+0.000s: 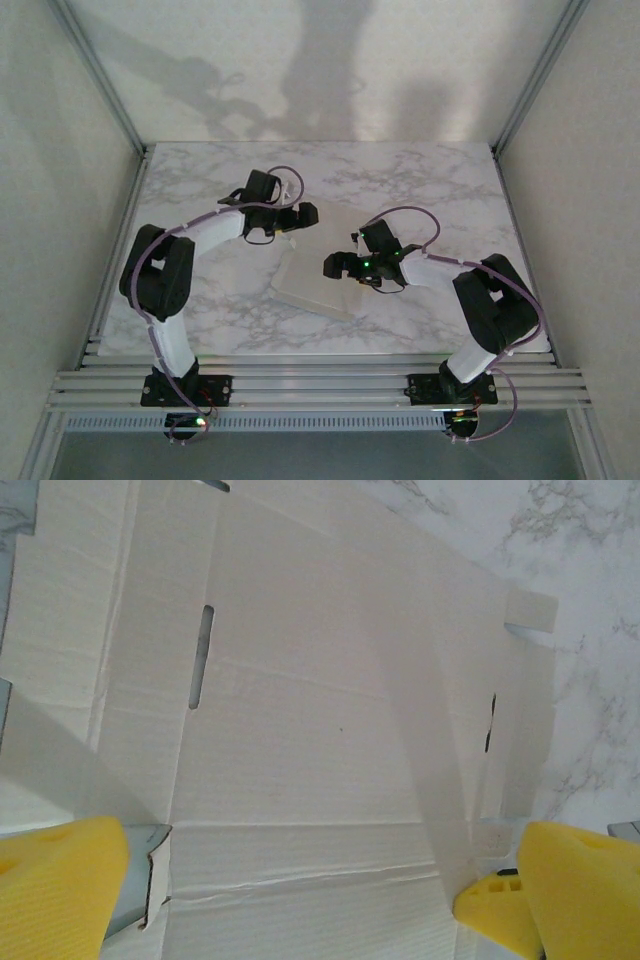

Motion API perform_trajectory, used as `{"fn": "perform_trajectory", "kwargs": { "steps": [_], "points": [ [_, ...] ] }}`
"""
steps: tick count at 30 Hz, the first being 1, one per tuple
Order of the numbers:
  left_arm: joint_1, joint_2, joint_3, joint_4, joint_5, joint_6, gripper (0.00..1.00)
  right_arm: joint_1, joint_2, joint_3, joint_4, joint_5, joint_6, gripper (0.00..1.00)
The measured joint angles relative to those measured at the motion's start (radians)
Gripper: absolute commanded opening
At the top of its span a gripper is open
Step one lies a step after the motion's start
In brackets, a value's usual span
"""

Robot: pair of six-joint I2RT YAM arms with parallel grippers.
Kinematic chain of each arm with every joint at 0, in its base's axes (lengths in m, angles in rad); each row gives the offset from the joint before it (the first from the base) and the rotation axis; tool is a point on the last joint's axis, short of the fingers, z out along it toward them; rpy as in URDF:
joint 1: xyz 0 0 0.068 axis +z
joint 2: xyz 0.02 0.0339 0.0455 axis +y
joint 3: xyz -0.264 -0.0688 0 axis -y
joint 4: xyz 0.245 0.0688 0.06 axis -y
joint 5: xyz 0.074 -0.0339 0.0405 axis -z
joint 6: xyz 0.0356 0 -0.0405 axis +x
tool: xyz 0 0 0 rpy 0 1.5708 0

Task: Fold the paper box

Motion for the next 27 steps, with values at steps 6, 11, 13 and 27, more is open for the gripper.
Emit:
{"fn": "perform_trajectory", "kwargs": {
  "steps": [6, 11, 13, 27],
  "points": [
    [-0.003, 0.023, -0.001, -0.003, 0.0, -0.001, 0.99, 0.002, 0.0, 0.0, 0.0, 0.001, -0.006, 0.99],
    [-0.022, 0.037, -0.002, -0.003, 0.004, -0.001, 0.99, 0.002, 0.0, 0.0, 0.0, 0.001, -0.006, 0.99],
    [-0.028, 0.044, -0.002, -0.002, 0.005, -0.001, 0.99, 0.002, 0.0, 0.0, 0.0, 0.001, -0.006, 0.99],
    [-0.045, 0.053, -0.012, 0.006, 0.09, 0.007, 0.99, 0.002, 0.0, 0.0, 0.0, 0.001, -0.006, 0.99]
  ]
}}
